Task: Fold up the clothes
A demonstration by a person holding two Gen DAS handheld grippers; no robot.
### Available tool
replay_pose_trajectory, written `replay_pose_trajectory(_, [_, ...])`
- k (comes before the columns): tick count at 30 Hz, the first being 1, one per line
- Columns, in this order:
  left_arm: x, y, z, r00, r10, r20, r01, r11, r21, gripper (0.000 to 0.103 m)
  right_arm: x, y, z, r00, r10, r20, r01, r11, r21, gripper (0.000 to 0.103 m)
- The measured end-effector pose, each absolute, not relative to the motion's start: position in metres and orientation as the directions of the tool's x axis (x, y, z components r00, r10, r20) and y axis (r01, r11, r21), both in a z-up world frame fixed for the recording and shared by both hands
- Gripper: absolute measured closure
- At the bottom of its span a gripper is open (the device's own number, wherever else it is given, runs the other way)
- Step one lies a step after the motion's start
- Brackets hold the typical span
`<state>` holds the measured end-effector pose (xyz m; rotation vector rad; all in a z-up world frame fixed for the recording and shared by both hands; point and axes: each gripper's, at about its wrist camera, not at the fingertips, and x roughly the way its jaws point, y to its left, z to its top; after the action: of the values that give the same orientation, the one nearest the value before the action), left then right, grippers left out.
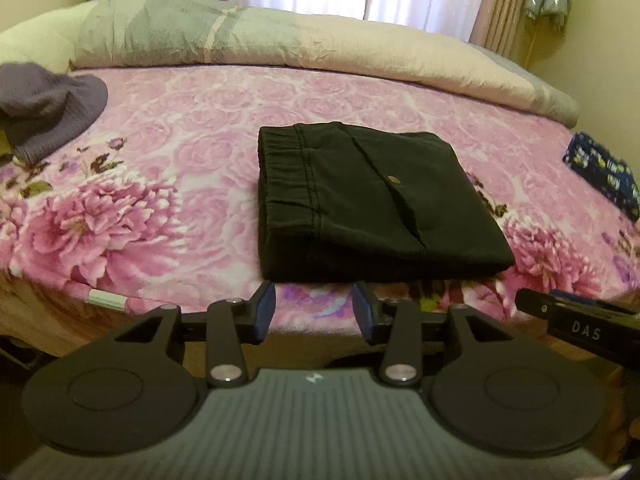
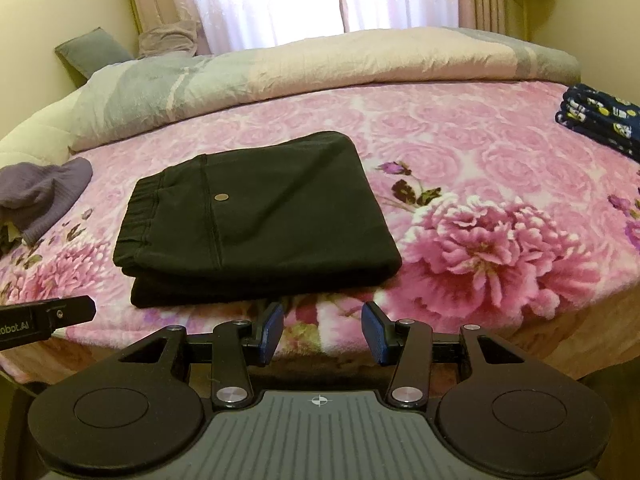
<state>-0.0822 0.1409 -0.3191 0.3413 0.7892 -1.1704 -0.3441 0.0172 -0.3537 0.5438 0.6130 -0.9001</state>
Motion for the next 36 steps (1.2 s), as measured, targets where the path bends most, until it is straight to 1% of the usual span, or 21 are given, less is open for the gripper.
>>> replay_pose_trajectory(3, [-0.061, 0.141, -0.329, 0.151, -0.711, -0.687, 0.894, 0.395, -0.213, 0.063, -0.348, 0.006, -0.361, 0.511, -0.542, -0.667, 0.839, 0.483, 0.251, 0.056])
replay_pose_trajectory(8, [-0.010, 0.122, -0.343, 0.123, -0.754, -0.645, 0.861, 0.405, -0.309, 0.064, -0.350, -0.025, -0.367, 0.581, -0.559, -0.592, 0.814, 0.396, 0.424, 0.056])
replay_pose_trajectory(9, [0.000, 0.113, -0.341, 0.119, -0.767, -0.630, 0.862, 0.395, -0.319, 0.067, -0.347, -0.033, -0.367, 0.585, -0.573, -0.575, 0.811, 0.389, 0.437, 0.056])
replay_pose_trajectory(12, [0.028, 0.080, -0.332, 0.105, -0.804, -0.586, 0.870, 0.359, -0.338, 0.068, -0.327, -0.062, -0.367, 0.587, -0.603, -0.540, 0.808, 0.397, 0.435, 0.056])
replay_pose_trajectory(13, [0.035, 0.068, -0.328, 0.100, -0.810, -0.578, 0.873, 0.350, -0.339, 0.068, -0.316, -0.074, -0.367, 0.585, -0.607, -0.538, 0.810, 0.401, 0.428, 0.056])
replay_pose_trajectory(14, [0.038, 0.053, -0.323, 0.081, -0.801, -0.593, 0.877, 0.340, -0.340, 0.068, -0.306, -0.085, -0.366, 0.586, -0.603, -0.541, 0.810, 0.407, 0.423, 0.056])
replay_pose_trajectory(16, [0.042, 0.023, -0.311, 0.035, -0.772, -0.635, 0.883, 0.321, -0.342, 0.068, -0.285, -0.106, -0.365, 0.584, -0.590, -0.558, 0.811, 0.400, 0.426, 0.056])
replay_pose_trajectory(20, [0.049, -0.039, -0.288, -0.056, -0.701, -0.711, 0.893, 0.283, -0.349, 0.069, -0.269, -0.137, -0.356, 0.546, -0.496, -0.675, 0.837, 0.299, 0.457, 0.056])
replay_pose_trajectory(23, [0.055, -0.085, -0.271, -0.122, -0.639, -0.760, 0.899, 0.254, -0.357, 0.069, -0.283, -0.149, -0.339, 0.505, -0.417, -0.756, 0.861, 0.184, 0.474, 0.056])
replay_pose_trajectory(27, [0.045, -0.127, -0.244, -0.192, -0.548, -0.814, 0.912, 0.205, -0.354, 0.070, -0.321, -0.153, -0.314, 0.458, -0.324, -0.828, 0.874, -0.004, 0.486, 0.056])
replay_pose_trajectory(31, [0.028, -0.162, -0.221, -0.242, -0.460, -0.854, 0.932, 0.134, -0.336, 0.069, -0.364, -0.144, -0.296, 0.464, -0.293, -0.836, 0.812, -0.235, 0.534, 0.056])
replay_pose_trajectory(36, [0.021, -0.200, -0.237, -0.298, -0.347, -0.889, 0.947, 0.010, -0.321, 0.068, -0.387, -0.117, -0.285, 0.402, -0.349, -0.847, 0.711, -0.463, 0.529, 0.056])
